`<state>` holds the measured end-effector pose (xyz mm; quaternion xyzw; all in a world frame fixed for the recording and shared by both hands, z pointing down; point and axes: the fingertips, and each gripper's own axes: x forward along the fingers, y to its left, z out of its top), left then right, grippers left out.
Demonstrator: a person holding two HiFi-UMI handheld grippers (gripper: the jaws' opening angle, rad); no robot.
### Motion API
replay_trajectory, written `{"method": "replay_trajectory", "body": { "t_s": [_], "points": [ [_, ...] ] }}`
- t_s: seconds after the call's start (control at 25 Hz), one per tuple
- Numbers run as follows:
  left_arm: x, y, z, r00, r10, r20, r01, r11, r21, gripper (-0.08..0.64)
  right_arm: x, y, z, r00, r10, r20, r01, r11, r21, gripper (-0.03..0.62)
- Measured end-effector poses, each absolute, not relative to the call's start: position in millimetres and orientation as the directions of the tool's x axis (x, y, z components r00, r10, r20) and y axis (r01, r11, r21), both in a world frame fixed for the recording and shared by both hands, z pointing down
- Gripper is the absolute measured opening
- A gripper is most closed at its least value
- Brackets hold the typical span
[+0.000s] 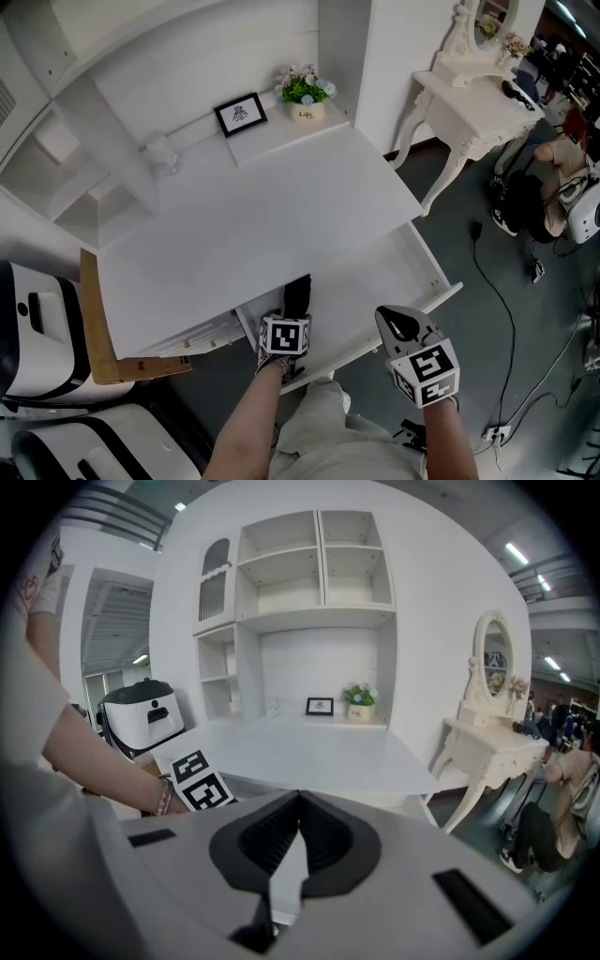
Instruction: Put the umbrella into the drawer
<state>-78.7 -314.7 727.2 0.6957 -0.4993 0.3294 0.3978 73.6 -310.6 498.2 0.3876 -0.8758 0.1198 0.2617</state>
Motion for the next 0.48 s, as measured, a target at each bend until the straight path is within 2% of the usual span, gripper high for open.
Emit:
{"method": "replay_trajectory", "body": {
  "t_s": [0.48],
  "points": [
    [-88.3, -318.7, 666.9, 0.252, -0.559, 0.790, -0.967, -0.176, 0.184, 0.305, 70.3, -314.9, 457.8, -0.598, -0.662, 0.452, -0.734, 0.679, 0.023, 0.006]
  ]
}}
